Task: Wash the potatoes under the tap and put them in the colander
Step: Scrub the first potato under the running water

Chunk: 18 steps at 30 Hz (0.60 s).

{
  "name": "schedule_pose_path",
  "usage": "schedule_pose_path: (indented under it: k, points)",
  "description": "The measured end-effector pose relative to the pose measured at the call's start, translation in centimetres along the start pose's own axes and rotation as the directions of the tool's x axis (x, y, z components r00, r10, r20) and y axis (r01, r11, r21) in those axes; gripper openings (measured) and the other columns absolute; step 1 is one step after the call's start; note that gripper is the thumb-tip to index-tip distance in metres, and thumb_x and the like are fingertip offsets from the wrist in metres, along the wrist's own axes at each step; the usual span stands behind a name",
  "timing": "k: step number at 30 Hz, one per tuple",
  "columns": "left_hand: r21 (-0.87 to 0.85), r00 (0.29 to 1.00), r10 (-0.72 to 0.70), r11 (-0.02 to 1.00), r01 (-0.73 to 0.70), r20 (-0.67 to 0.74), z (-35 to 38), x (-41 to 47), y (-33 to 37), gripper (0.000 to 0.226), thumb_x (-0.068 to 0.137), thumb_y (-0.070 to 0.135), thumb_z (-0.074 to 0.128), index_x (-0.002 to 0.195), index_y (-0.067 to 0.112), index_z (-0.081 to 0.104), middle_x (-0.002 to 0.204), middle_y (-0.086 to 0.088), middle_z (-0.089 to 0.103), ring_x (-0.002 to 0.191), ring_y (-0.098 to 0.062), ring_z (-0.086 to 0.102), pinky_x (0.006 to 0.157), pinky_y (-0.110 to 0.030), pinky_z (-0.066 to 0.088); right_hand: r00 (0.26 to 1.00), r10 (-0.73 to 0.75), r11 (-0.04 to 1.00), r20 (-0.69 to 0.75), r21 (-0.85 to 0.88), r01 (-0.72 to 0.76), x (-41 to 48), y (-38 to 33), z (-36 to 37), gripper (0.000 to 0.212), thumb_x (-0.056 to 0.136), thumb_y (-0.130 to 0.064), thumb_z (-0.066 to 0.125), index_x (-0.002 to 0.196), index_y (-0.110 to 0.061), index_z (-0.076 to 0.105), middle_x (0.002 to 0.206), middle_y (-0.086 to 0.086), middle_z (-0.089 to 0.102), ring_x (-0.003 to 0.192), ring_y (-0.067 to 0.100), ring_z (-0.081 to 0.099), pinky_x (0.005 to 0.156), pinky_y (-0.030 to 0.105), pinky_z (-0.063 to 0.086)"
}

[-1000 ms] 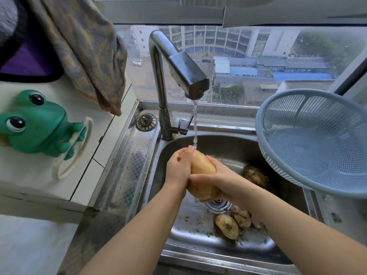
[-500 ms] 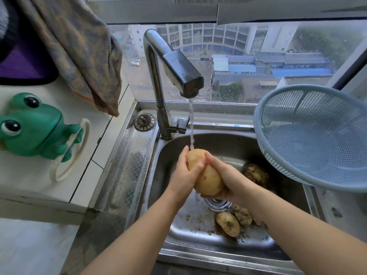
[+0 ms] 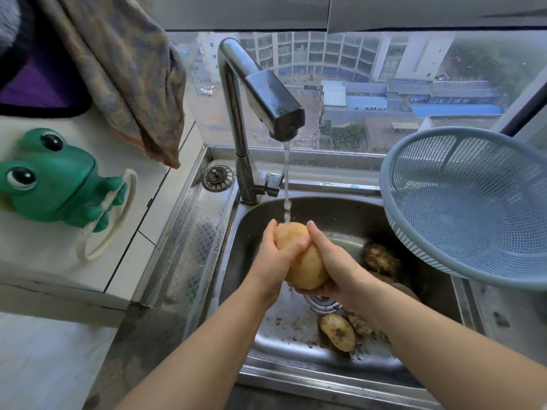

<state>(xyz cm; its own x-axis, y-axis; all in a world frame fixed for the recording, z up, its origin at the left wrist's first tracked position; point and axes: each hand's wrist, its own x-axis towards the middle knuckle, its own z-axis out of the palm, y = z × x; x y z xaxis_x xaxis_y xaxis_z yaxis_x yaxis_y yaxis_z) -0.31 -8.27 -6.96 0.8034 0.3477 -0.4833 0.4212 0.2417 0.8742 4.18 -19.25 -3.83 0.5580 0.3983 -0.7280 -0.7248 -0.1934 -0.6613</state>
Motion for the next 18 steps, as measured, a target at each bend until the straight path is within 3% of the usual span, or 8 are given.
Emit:
schedule_pose_path:
  k: [4, 7, 9, 13, 18]
  points:
    - [-0.044, 0.989, -0.045, 0.998, 0.039, -0.143, -0.1, 0.6, 0.2, 0.08, 0.08, 0.053, 0.068, 0.147, 0.022, 0.035, 0.137, -0.007, 0.051, 0.116, -0.026, 0.057, 0.098, -0.046, 0.05, 0.994, -0.1, 0.993, -0.033, -0.059, 0.098, 0.0, 0.5, 1.2, 0.03, 0.095, -0.054, 0.047, 0.104, -0.027, 0.059, 0.111, 0.006, 0.061, 0.097, 0.027, 0.064, 0.067, 0.041, 0.061]
    - [-0.169, 0.949, -0.277, 0.953, 0.251, -0.153, -0.1, 1.4, 0.9, 0.07, 0.083, 0.069, 0.051, 0.13, 0.017, 0.055, 0.121, -0.015, 0.062, 0.106, -0.032, 0.063, 0.094, -0.051, 0.052, 0.987, -0.157, 0.981, -0.04, -0.119, 0.152, 0.2, 0.9, 1.2, 0.034, 0.097, -0.047, 0.046, 0.123, -0.024, 0.051, 0.11, 0.003, 0.057, 0.097, 0.025, 0.062, 0.064, 0.04, 0.061]
    - [-0.24, 0.902, -0.416, 0.893, 0.381, -0.118, 0.0, 1.4, 1.3, 0.063, 0.092, 0.067, 0.038, 0.126, 0.017, 0.056, 0.118, -0.019, 0.062, 0.106, -0.037, 0.061, 0.094, -0.055, 0.05, 0.982, -0.185, 0.97, -0.03, -0.164, 0.177, 0.0, 1.0, 0.9, 0.034, 0.098, -0.045, 0.046, 0.125, -0.025, 0.049, 0.111, 0.002, 0.056, 0.097, 0.023, 0.061, 0.062, 0.038, 0.061]
    - [-0.125, 0.951, -0.239, 0.968, 0.217, -0.196, 1.0, 1.2, 1.3, 0.058, 0.1, 0.055, 0.027, 0.139, 0.016, 0.046, 0.13, -0.015, 0.055, 0.116, -0.031, 0.055, 0.101, -0.053, 0.046, 0.996, -0.069, 0.989, -0.049, -0.138, 0.062, 0.1, -0.2, -0.4, 0.023, 0.097, -0.046, 0.047, 0.108, -0.027, 0.053, 0.112, 0.008, 0.06, 0.099, 0.029, 0.063, 0.074, 0.045, 0.059]
    - [0.133, 0.983, -0.092, 0.985, 0.113, -0.158, 0.4, 1.5, 1.2, 0.051, 0.103, 0.048, 0.026, 0.14, 0.019, 0.045, 0.129, -0.009, 0.055, 0.119, -0.025, 0.053, 0.107, -0.047, 0.041, 1.0, 0.016, 0.952, 0.015, -0.304, -0.01, 0.9, -1.3, -0.8, 0.052, 0.089, -0.052, 0.057, 0.125, -0.015, 0.053, 0.116, 0.011, 0.063, 0.103, 0.03, 0.063, 0.087, 0.048, 0.055]
